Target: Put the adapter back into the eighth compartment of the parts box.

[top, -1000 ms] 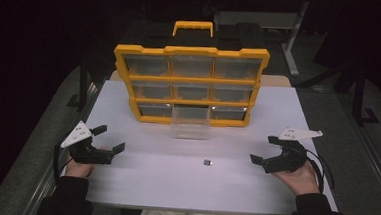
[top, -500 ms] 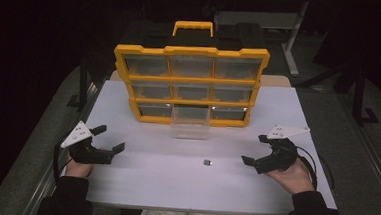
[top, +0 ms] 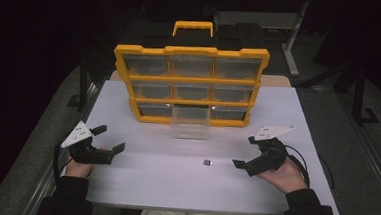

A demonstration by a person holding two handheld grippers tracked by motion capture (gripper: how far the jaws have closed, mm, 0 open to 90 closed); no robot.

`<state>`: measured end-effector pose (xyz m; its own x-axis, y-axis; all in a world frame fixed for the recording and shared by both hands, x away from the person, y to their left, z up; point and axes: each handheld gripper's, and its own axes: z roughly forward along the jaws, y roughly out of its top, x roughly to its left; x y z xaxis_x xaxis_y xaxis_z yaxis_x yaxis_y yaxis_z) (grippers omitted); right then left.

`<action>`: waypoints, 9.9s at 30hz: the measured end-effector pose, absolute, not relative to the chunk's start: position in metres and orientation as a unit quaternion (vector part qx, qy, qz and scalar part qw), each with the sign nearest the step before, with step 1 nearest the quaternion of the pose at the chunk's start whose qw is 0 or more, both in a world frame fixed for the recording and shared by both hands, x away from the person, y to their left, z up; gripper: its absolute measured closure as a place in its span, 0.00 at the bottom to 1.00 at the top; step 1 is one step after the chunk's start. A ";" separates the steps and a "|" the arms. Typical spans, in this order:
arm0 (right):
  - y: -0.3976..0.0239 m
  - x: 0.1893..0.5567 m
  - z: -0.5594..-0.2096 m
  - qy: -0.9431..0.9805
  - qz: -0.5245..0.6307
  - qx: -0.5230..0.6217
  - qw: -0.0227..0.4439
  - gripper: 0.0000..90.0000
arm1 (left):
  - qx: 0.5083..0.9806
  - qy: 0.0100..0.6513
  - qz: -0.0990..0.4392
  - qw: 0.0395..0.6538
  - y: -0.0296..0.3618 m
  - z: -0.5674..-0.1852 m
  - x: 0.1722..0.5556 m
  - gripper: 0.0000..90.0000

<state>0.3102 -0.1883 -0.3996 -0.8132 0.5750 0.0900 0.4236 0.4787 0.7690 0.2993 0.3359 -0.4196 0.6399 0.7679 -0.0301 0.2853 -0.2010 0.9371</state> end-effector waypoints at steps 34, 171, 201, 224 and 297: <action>-0.162 0.314 -0.397 0.882 0.388 0.259 0.064 0.00 | 0.739 0.355 0.230 0.524 0.336 -0.419 0.299 0.00; -0.080 0.353 -0.399 0.961 0.242 0.133 0.016 0.83 | 0.744 0.350 0.229 0.521 0.335 -0.420 0.300 0.00; -0.096 0.360 -0.360 0.957 0.250 0.141 0.038 0.83 | 0.744 0.350 0.229 0.521 0.335 -0.420 0.300 0.00; -0.097 0.369 -0.328 0.955 0.254 0.145 0.056 0.83 | 0.746 0.349 0.229 0.519 0.335 -0.421 0.300 0.00; -0.040 0.413 -0.286 0.964 0.234 0.106 0.071 0.83 | 0.748 0.345 0.225 0.521 0.335 -0.420 0.299 0.00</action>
